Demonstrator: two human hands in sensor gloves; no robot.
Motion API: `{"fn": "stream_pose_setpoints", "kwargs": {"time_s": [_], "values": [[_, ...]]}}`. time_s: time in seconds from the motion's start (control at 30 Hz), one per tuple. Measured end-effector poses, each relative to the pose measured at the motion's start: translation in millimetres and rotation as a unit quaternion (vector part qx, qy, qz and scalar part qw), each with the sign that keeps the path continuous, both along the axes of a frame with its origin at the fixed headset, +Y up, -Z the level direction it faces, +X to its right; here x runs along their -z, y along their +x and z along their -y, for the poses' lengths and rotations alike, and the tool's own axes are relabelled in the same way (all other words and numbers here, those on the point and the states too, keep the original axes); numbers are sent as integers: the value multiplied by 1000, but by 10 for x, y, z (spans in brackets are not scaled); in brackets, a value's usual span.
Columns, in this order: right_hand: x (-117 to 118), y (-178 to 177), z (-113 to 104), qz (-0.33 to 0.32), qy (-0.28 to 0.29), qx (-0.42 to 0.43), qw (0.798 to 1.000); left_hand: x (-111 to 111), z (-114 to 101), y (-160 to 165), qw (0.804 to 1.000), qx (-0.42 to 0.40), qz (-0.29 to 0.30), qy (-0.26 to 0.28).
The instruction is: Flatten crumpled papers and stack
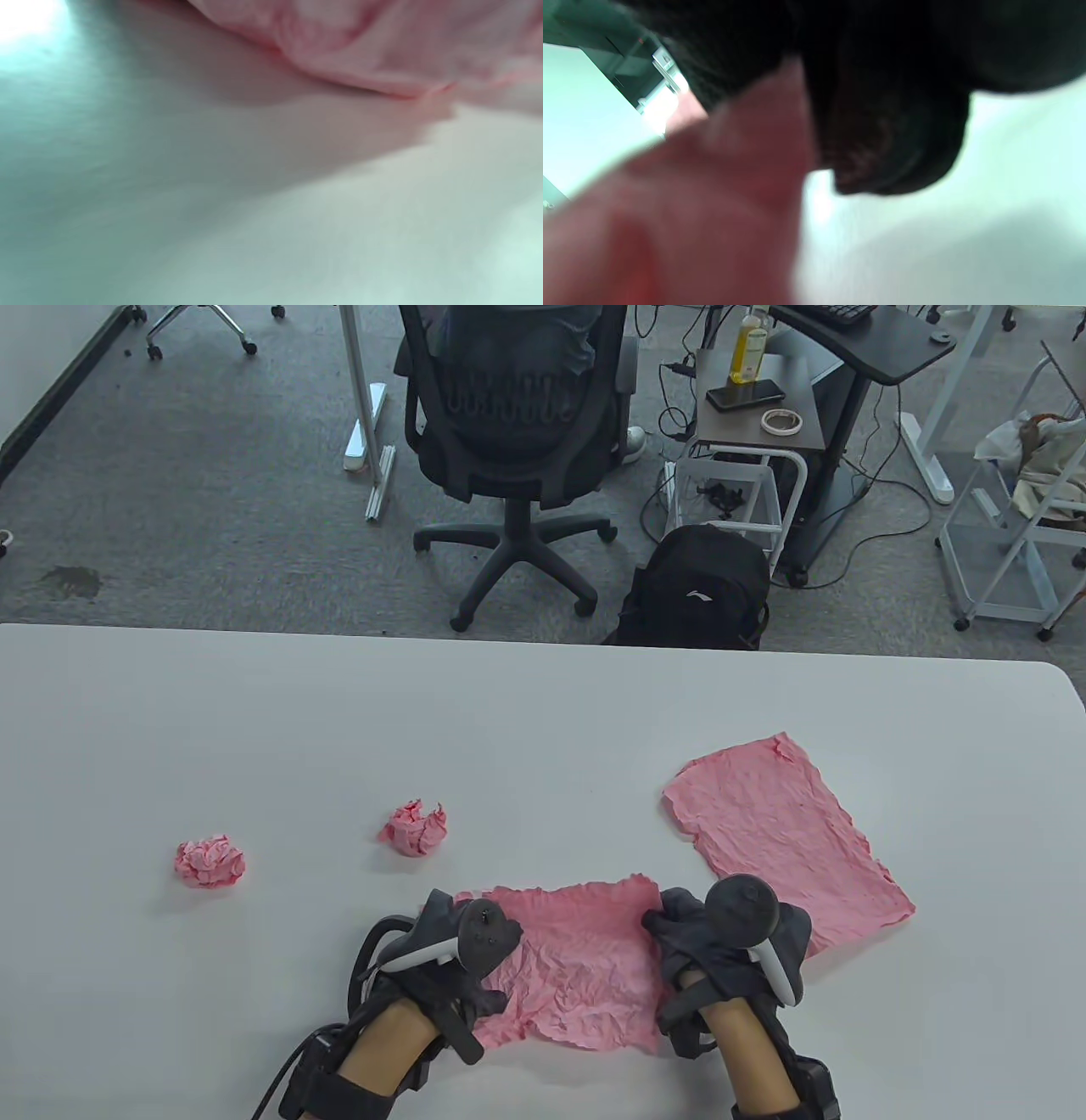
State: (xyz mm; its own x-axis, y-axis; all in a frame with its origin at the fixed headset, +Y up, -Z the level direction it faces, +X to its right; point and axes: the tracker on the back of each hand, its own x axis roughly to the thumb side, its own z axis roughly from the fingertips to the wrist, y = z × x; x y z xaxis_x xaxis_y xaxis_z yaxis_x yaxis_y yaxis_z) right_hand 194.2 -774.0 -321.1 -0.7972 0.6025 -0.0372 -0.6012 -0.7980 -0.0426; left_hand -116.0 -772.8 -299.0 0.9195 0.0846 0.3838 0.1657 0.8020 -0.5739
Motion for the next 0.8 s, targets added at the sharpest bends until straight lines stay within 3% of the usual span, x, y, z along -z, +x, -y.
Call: {"fn": "stream_pose_setpoints", "kwargs": {"time_s": [0.17,0.23,0.33,0.37,0.43,0.5,0.6,0.67,0.8], "values": [[-261,-234,-428,-19,143,-71,987,-22,47,-20,1000,-13,-2,0],[-408,-435,-588,-54,197,-109,973,-18,72,-45,1000,-18,3,12],[-541,-679,-699,-138,227,-125,956,-18,119,-88,999,-28,5,41],[-557,-778,-683,-181,220,-120,951,-17,128,-94,999,-36,5,40],[-552,-1025,-490,-273,152,-114,943,-29,123,-83,998,-43,7,45],[-549,-1233,-281,-312,75,-151,935,-44,118,-73,997,-54,10,54],[-454,-1405,46,-323,-22,-217,921,-90,93,-70,994,-49,21,91],[-422,-1401,51,-316,-15,-203,927,-100,64,-80,993,-39,30,103],[-398,-1346,85,-290,-97,-196,932,-109,105,-132,996,-75,8,45]]}}
